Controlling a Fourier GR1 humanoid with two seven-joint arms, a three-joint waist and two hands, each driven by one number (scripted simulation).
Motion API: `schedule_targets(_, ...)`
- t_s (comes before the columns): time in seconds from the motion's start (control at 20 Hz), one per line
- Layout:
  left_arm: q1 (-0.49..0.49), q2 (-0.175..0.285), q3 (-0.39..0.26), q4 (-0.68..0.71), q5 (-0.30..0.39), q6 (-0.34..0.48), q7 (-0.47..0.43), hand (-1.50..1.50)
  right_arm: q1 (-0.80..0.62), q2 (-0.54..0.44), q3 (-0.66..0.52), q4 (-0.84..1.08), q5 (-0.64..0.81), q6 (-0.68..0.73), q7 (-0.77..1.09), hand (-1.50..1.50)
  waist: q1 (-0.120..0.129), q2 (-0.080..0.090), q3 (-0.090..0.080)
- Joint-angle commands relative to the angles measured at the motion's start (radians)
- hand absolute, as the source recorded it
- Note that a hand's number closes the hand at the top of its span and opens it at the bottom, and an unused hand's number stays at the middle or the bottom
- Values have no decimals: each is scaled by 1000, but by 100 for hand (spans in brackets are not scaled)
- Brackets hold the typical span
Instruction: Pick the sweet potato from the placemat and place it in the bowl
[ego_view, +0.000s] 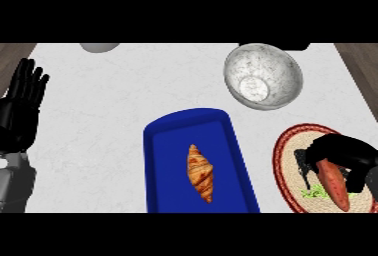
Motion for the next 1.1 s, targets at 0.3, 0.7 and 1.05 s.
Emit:
schedule_targets(0.3,-9,9,22,-11,-12,8,6,0,37,-109,-240,123,-100,-13,217,150,-34,3,7)
schedule_targets(0.7,52,14,39,-31,13,-22,-8,0,81,-310,-561,319,-227,-105,605,150,-28,0,6)
schedule_targets(1.05,9,28,55,-2,9,-22,15,0,83,-368,-627,70,-345,33,658,150,-24,-6,2)
